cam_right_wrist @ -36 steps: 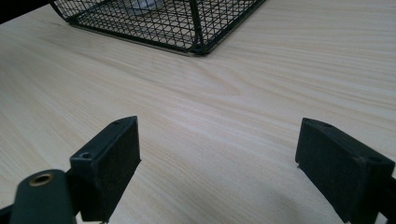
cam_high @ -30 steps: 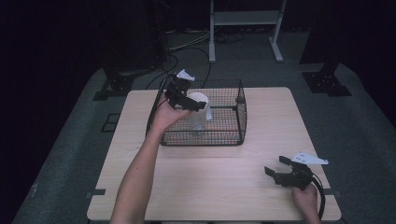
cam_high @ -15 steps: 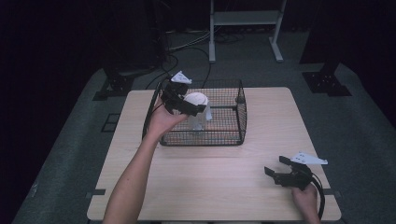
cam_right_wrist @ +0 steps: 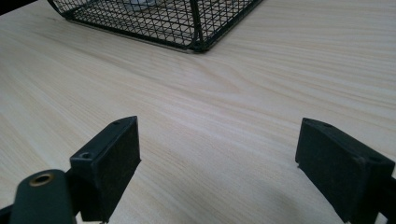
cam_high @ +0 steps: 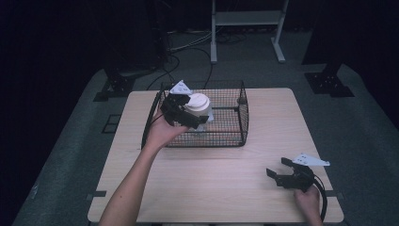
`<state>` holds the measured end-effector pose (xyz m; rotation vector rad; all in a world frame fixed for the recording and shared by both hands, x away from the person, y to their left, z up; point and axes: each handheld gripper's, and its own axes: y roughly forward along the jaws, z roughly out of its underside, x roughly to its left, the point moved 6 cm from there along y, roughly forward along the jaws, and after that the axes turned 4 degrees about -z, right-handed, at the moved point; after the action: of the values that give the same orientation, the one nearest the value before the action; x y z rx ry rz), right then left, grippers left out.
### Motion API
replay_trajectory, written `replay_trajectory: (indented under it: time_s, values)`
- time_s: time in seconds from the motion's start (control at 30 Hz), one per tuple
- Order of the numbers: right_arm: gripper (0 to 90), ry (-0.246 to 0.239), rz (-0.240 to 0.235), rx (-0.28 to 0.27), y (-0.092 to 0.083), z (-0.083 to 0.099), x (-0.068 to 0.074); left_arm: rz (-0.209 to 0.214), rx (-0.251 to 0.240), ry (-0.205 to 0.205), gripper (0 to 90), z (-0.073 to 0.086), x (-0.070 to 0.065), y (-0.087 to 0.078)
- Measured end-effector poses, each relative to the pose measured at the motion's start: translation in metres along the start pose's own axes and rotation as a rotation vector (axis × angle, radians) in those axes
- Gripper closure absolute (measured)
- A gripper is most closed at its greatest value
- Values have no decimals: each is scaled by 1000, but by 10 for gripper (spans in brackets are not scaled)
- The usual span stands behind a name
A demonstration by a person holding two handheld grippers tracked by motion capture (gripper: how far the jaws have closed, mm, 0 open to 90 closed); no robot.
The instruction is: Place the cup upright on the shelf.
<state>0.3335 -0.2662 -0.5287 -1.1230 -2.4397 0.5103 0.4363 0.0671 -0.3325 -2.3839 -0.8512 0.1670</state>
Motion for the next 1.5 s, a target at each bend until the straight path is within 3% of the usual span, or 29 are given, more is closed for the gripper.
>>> replay_trajectory:
  time_s: [0.17, 0.27, 0.57, 0.63, 0.87, 1.1, 1.3, 1.5]
  values:
    - [129, 0, -2, -4, 0, 0, 0, 5, -7, -14, 0, 11, -3, -2]
    - [129, 0, -1, -1, 0, 0, 0, 39, -23, -34, 0, 15, -9, -6]
    - [129, 6, 2, -1, -1, 0, 0, 65, -10, -12, 0, 32, -23, -15]
    - [129, 6, 2, 0, -1, 0, 0, 58, -10, 15, 0, 36, -28, -16]
    - [129, -2, 10, 5, -1, 0, 1, 102, -6, 15, 0, 52, -39, -17]
    - [129, -5, 16, 2, 0, 0, 0, 121, 0, 34, 0, 64, -50, -17]
    - [129, -6, 16, 1, 0, 1, 0, 109, -9, 47, 18, 76, -53, -19]
    - [129, -6, 18, 5, 0, 1, 1, 124, -17, 26, 17, 89, -54, -23]
